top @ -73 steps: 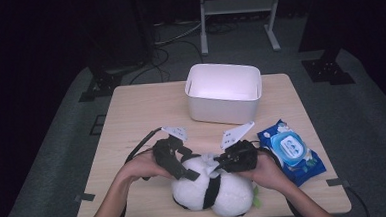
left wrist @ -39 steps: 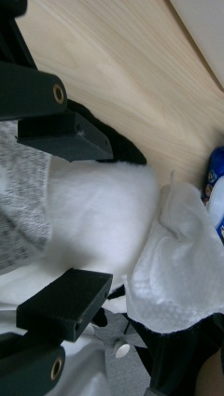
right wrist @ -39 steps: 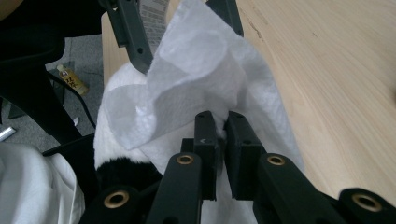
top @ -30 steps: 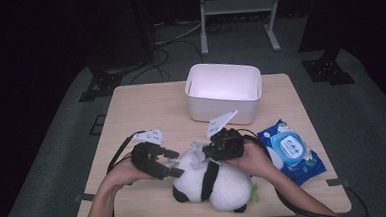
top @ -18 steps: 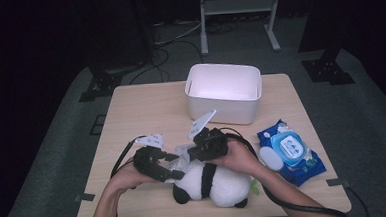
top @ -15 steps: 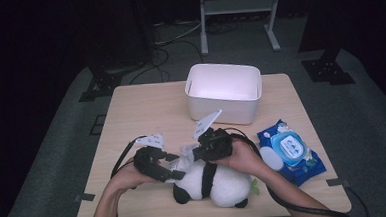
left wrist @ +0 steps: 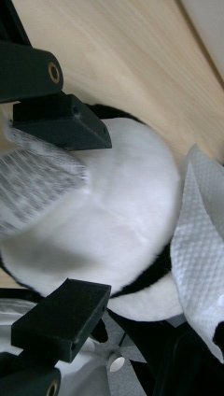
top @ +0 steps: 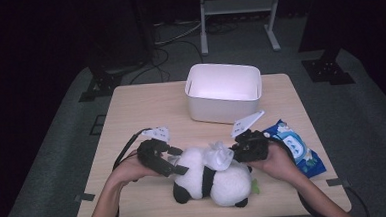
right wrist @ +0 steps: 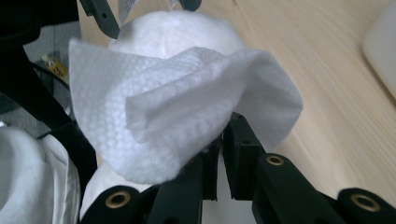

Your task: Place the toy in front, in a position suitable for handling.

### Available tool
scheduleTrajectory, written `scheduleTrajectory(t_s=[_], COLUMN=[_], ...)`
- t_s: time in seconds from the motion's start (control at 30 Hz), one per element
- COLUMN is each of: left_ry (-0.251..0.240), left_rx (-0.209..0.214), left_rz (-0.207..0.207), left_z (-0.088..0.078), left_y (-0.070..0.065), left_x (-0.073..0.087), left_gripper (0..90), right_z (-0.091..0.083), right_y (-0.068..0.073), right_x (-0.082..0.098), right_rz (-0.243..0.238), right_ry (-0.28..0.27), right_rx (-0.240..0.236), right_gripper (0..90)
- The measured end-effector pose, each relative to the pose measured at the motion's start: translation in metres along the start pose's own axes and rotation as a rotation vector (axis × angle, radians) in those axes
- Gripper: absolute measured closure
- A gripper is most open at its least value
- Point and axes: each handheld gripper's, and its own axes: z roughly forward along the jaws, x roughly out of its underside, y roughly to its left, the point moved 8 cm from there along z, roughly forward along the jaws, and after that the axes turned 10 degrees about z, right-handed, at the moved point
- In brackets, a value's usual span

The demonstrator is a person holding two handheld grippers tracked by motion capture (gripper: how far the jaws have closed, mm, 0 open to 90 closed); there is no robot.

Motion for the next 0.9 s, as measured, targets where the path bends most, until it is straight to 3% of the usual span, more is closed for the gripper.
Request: scheduleTrajectory(t_s=[0.17, 0.37, 0.63, 0.9], left_ry=[0.027, 0.017, 0.023, 0.027], left_rx=[0.008, 0.026, 0.005, -0.005], left_rz=[0.012, 0.030, 0.029, 0.028], left_z=[0.008, 0.016, 0.008, 0.000], left_y=[0.005, 0.003, 0.003, 0.004], left_x=[-0.015, -0.027, -0.020, -0.008], left_gripper=[23.9, 24.0, 24.8, 24.8], right_z=[-0.019, -0.027, 0.004, 0.029], right_y=[-0.006, -0.005, 0.018, 0.033], right_x=[0.008, 0.011, 0.001, -0.013], right_rz=[-0.001, -0.010, -0.122, -0.130], right_ry=[-0.012, -0.011, 0.060, 0.089], right_rx=[0.037, 0.037, -0.017, -0.069], right_gripper=[83.8, 83.9, 80.5, 59.4])
